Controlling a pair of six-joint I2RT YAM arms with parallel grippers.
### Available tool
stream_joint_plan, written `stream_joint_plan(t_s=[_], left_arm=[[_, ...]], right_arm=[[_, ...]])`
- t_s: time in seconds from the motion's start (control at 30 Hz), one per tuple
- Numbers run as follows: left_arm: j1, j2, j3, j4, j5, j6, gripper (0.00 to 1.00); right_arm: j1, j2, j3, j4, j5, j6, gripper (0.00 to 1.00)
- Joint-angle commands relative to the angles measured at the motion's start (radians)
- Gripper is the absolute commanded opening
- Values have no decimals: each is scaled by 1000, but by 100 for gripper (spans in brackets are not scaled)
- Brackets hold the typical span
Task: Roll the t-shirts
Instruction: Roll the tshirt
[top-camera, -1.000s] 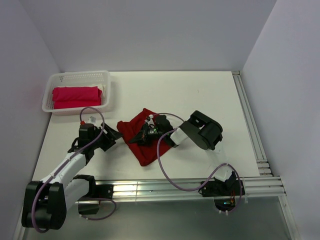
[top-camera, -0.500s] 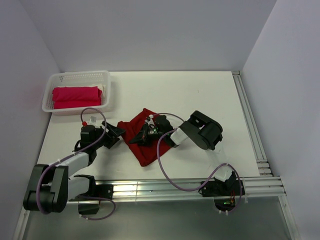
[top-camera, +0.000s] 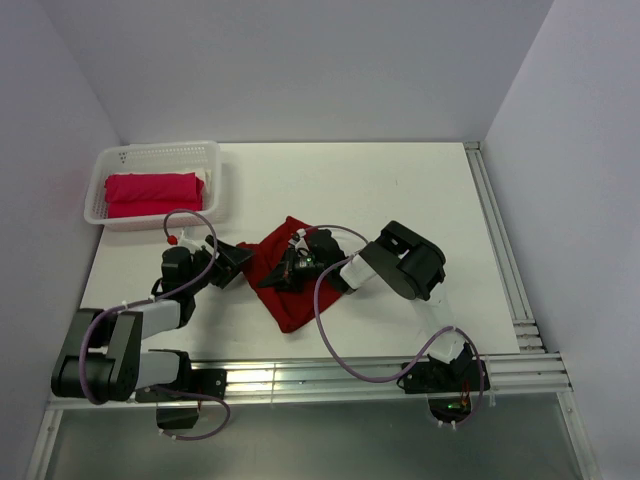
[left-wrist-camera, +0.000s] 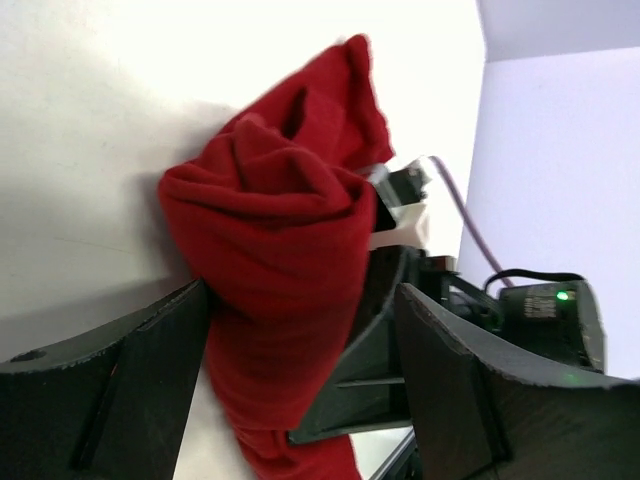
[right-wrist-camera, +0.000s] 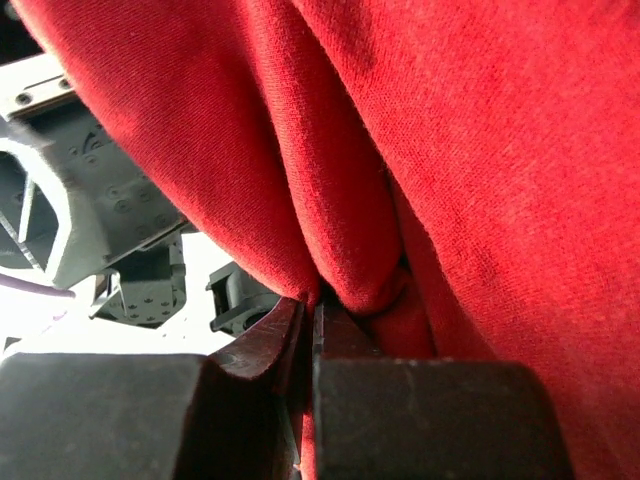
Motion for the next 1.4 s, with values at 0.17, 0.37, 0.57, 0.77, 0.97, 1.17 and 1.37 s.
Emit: stream_joint_plan(t_s=[0.17,0.37,0.57,0.77,0.97,1.17,1.37], left_arm=[[-3,182,4,125,53,4,81],[-3,225,39,137,32,8,72],[-3,250,97,119,32,39,62],[-1,354,169,105,44,44,24],[-3,337,277,-187,-60,148,5],[-3,302,356,-374,-139,206,5],[-6,317,401,-458,-182,231,5]], right_arm=[[-1,36,22,-89,-4,25,0],[1,28,34,-131,-5,2,0],[2,27,25,-127,-10,6,0],[5,19,48,-187,-18,-53,0],[7,-24,101,-412,-11,-219,15],[7,-78,152,-622,19,-386,49],[18,-144,187,-805,53,-541,56]])
